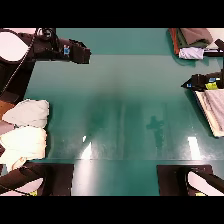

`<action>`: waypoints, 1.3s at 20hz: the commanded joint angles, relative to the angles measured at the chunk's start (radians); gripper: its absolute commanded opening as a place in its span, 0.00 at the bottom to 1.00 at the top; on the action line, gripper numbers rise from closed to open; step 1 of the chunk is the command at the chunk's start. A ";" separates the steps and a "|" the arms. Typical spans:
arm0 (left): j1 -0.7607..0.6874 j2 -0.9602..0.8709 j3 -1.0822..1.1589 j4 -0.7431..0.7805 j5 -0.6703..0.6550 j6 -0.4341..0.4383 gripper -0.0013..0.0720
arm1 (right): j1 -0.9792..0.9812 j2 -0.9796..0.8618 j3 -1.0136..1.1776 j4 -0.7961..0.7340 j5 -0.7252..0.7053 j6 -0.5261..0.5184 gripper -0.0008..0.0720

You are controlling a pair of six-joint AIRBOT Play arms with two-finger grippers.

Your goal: Fold the shirts.

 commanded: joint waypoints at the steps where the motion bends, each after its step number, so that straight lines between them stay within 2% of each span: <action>1: 0.000 0.000 0.000 0.000 0.003 0.000 0.05 | 0.002 0.001 0.001 0.001 0.001 0.000 0.03; 16: 0.000 0.000 0.000 -0.003 0.003 0.000 0.05 | 0.002 0.001 0.001 0.001 0.098 0.001 0.03; 18: 0.011 0.003 0.000 0.005 -0.039 -0.006 0.05 | 0.002 0.001 0.001 0.002 0.114 0.001 0.03; 22: 0.166 0.054 -0.017 0.164 -0.319 -0.050 0.05 | 0.002 0.001 0.001 0.002 0.129 0.001 0.03; 26: 0.459 0.211 -0.185 0.253 -0.349 -0.053 0.05 | 0.002 0.001 0.001 0.002 0.140 0.001 0.03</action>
